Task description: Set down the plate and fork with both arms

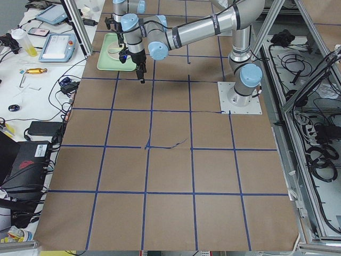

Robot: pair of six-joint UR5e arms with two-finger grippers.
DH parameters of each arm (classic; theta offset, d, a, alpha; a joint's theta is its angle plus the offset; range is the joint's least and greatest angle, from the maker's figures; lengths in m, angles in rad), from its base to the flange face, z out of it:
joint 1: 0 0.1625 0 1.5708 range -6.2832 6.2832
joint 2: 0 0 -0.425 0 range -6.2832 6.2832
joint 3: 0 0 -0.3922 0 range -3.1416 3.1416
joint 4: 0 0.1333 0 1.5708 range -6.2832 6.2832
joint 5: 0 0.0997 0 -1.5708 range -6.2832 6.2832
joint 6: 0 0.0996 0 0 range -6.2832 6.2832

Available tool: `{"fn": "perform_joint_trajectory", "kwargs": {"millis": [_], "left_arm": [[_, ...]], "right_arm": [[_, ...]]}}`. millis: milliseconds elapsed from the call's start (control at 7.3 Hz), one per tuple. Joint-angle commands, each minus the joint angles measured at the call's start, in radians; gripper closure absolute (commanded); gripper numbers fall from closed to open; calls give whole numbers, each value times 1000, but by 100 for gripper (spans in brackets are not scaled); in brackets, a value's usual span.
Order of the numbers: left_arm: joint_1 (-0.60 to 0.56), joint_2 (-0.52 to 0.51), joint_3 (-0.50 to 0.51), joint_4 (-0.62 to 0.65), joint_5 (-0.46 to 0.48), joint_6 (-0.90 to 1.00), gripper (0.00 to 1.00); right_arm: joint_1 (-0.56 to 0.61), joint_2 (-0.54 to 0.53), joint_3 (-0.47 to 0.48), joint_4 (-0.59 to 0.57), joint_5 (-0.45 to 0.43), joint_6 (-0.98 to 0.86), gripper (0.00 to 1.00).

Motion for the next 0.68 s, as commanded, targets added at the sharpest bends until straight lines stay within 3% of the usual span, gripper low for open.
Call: {"fn": "perform_joint_trajectory", "kwargs": {"millis": [0, 548], "left_arm": [[14, 4, 1, 1, -1, 40, 0], [14, 6, -2, 1, 0, 40, 0]], "right_arm": [[0, 8, 5, 1, 0, -12, 57], [12, 4, 9, 10, 0, -12, 49]]}}
